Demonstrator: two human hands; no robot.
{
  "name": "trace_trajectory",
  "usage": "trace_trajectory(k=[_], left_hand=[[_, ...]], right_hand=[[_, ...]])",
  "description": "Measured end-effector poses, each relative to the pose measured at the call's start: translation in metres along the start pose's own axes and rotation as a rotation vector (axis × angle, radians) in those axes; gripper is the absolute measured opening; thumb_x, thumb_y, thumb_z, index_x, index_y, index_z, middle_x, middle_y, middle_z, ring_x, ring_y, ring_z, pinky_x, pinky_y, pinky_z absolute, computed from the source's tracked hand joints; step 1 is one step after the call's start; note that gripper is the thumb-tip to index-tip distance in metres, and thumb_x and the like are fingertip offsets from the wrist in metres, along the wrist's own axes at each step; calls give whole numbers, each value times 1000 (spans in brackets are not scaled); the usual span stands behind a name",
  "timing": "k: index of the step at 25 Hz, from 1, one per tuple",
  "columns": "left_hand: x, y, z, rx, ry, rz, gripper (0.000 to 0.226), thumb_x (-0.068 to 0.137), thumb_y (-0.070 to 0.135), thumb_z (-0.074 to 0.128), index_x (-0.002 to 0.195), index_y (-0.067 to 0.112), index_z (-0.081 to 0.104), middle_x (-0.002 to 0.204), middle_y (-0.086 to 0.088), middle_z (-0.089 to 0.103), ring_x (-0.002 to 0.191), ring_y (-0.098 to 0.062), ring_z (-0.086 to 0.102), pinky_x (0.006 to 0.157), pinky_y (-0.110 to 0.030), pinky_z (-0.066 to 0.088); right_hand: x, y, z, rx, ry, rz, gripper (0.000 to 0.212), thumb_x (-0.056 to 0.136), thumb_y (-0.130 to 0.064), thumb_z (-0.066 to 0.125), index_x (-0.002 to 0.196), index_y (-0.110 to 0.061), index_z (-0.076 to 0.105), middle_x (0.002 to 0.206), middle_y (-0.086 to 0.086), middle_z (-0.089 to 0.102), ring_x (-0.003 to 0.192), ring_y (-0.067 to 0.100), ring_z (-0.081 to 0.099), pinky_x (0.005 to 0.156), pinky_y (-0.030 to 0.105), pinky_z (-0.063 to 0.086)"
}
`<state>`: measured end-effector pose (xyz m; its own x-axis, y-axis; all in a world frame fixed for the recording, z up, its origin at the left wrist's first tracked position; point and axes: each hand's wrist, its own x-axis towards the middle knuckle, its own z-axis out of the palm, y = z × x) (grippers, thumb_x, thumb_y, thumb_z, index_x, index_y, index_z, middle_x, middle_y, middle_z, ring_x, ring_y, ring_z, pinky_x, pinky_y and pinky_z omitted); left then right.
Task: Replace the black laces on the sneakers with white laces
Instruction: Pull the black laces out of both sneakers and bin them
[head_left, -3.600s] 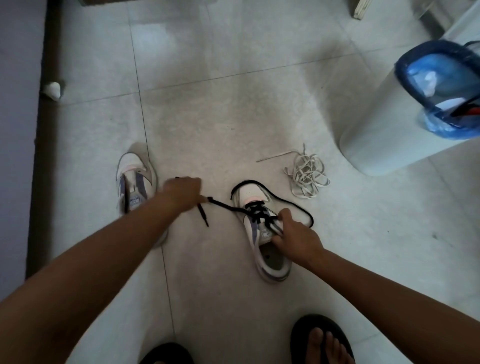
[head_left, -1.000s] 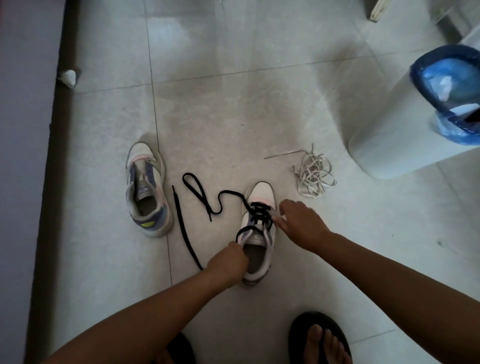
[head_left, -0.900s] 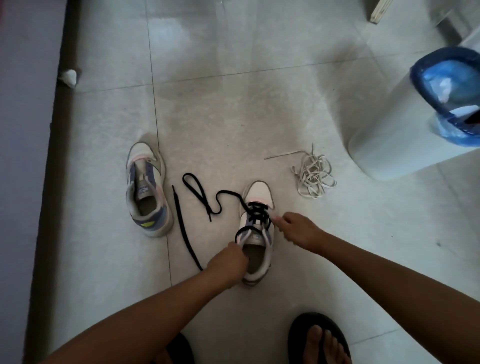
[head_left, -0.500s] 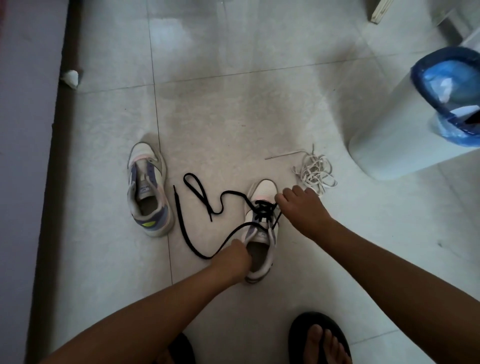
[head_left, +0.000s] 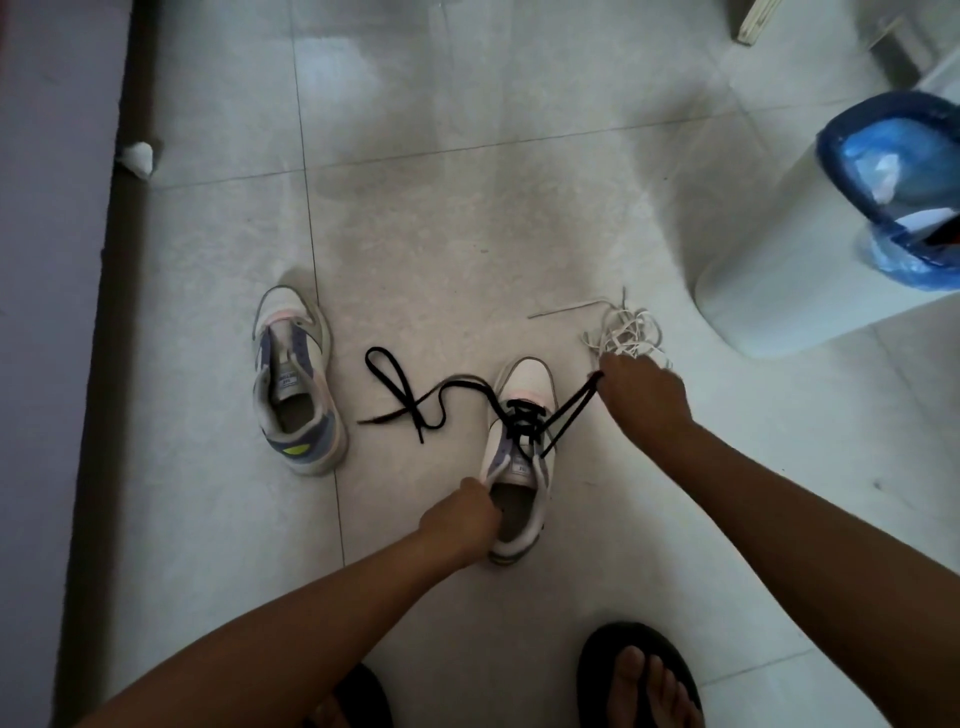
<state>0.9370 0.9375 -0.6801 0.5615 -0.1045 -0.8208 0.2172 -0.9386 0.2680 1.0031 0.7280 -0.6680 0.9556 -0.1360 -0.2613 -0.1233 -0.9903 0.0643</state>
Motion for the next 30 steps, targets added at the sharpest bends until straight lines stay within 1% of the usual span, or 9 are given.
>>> trace_trajectory(k=[5, 9, 12, 14, 19, 22, 26, 28, 30], left_hand=[[2, 1, -1, 14, 28, 5, 26, 100, 14, 33, 119, -3, 40, 125, -20, 53, 112, -33, 56, 84, -36, 45], [4, -4, 2, 10, -7, 24, 30, 101, 16, 34, 120, -5, 43, 126, -21, 48, 111, -34, 54, 87, -37, 44], [7, -4, 1, -27, -13, 15, 31, 98, 23, 38, 117, -1, 43, 123, -21, 52, 109, -35, 55, 81, -36, 45], [7, -4, 0, -59, -10, 8, 30, 97, 22, 39, 117, -1, 41, 120, -21, 55, 105, -35, 58, 75, -35, 45], [9, -4, 1, -95, -9, -1, 29, 97, 22, 41, 116, -1, 41, 117, -21, 57, 102, -34, 59, 68, -33, 42], [9, -5, 2, -81, -11, 11, 32, 97, 25, 40, 118, 0, 42, 120, -19, 55, 105, -33, 57, 74, -31, 42], [6, -8, 2, -69, 39, 13, 37, 97, 25, 37, 124, 0, 39, 121, -18, 56, 109, -34, 56, 83, -33, 44], [7, -7, 3, -49, 28, 21, 36, 98, 24, 35, 125, 0, 39, 122, -18, 55, 110, -34, 55, 84, -33, 43], [9, -6, 4, -34, 0, 35, 30, 99, 21, 34, 118, 0, 43, 123, -19, 53, 109, -34, 55, 83, -33, 43]], right_hand=[[-44, -41, 17, 947, -762, 310, 46, 96, -46, 42, 70, -11, 53, 61, 8, 51, 47, 17, 47, 43, 19, 33], [-21, -32, 21, 723, -342, 134, 29, 97, -20, 44, 79, -4, 60, 82, 18, 62, 70, 25, 57, 59, 28, 39], [9, 12, 9, 646, 74, 446, 32, 99, -19, 38, 98, 6, 59, 106, 28, 61, 99, 37, 57, 77, 35, 40], [9, 25, 8, 752, 12, 535, 40, 100, -27, 37, 94, 6, 59, 99, 29, 63, 87, 33, 59, 65, 32, 38], [-40, -36, 17, 1071, -746, 337, 40, 95, -43, 47, 73, -10, 54, 57, 7, 49, 43, 15, 43, 41, 15, 30], [-22, -36, 25, 993, -510, 256, 30, 96, -19, 46, 67, -14, 46, 67, 13, 50, 55, 20, 49, 45, 22, 30], [16, 27, 5, 742, 174, 598, 27, 96, -18, 42, 81, -1, 55, 93, 27, 59, 91, 34, 57, 70, 35, 37], [16, 34, 5, 822, 116, 582, 25, 96, -19, 42, 76, -6, 49, 86, 23, 56, 83, 31, 56, 71, 37, 40], [-1, 13, 8, 962, -302, 492, 35, 98, -27, 42, 69, -10, 48, 69, 15, 53, 61, 24, 53, 57, 30, 41]])
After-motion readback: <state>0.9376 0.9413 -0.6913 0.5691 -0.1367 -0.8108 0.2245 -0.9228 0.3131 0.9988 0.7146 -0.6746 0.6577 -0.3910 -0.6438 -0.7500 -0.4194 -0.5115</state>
